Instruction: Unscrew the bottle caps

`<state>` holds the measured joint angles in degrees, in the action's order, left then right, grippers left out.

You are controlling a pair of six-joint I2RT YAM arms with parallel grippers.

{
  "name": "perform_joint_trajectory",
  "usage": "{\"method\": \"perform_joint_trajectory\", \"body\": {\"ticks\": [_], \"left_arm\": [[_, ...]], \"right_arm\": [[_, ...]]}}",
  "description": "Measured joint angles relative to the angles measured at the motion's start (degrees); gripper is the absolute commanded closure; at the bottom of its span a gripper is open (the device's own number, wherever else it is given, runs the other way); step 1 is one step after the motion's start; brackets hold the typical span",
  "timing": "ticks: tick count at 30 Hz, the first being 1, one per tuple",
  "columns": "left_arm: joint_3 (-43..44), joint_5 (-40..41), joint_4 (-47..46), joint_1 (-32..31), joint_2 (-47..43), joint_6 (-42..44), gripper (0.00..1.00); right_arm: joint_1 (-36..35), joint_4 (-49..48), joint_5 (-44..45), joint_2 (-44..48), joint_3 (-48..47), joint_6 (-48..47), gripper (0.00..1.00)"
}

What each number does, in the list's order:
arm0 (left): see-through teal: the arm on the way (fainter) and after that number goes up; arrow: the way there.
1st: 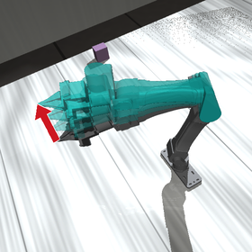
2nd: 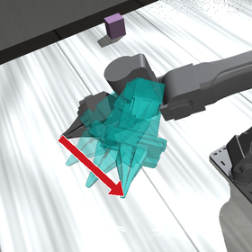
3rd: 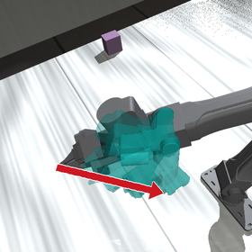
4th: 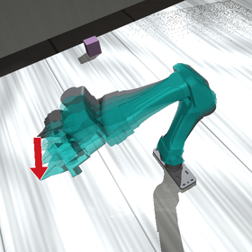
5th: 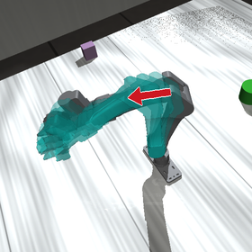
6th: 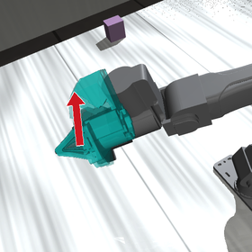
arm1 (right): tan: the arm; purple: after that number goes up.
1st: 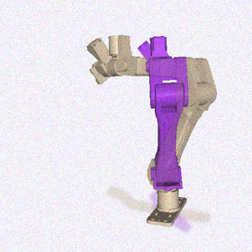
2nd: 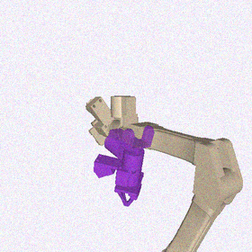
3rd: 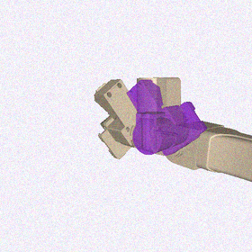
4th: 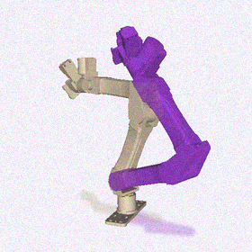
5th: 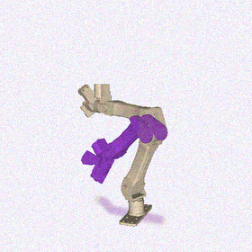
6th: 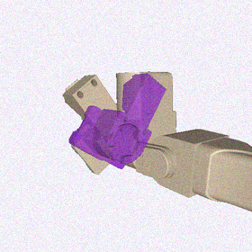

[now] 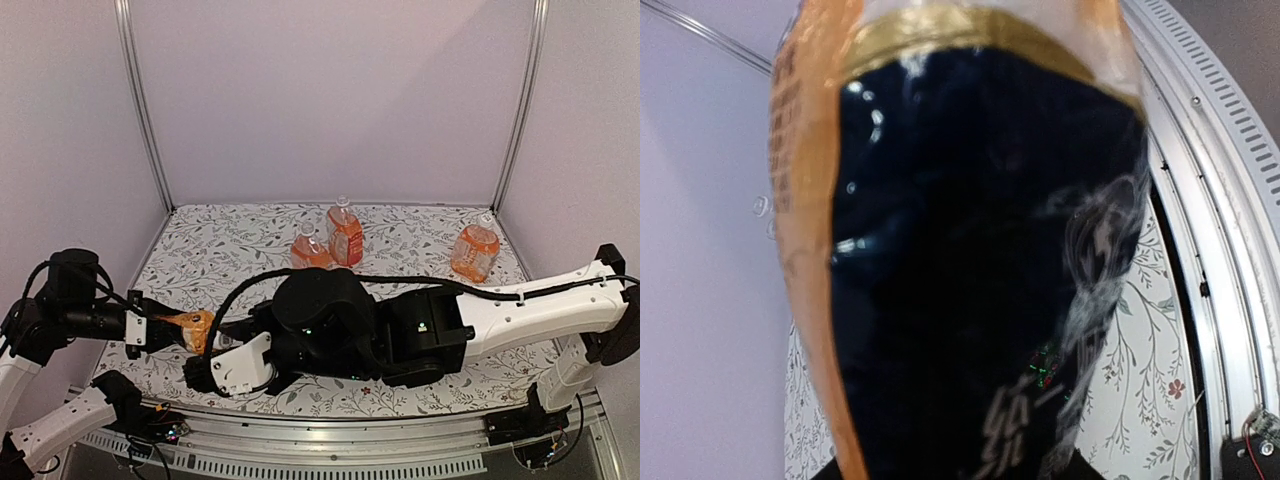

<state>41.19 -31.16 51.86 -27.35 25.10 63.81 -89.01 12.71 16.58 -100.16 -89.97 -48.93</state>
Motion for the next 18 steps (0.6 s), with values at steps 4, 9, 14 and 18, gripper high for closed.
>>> {"method": "perform_joint_trajectory", "body": {"ticks": [4,9,14,18], "left_arm": [[0.0,0.02,0.42,0.15,0.0,1.36,0.65],[0.0,0.17,0.46,0.26,-0.02,1.46,0.65],[0.0,0.74,0.92,0.48,-0.02,0.98,0.65],[0.0,1.84,0.83,0.61,-0.44,-1.86,0.64]], "right_arm": [[-1.18,-2.73,5.38,-0.35,1.25,-17.64,1.0],[-1.75,-3.39,8.0,-0.72,1.25,-27.78,0.87],[-1.84,-4.52,10.49,-1.33,1.4,-30.23,0.03],[-1.66,-5.18,13.38,-1.33,1.44,-27.47,0.01]]}}
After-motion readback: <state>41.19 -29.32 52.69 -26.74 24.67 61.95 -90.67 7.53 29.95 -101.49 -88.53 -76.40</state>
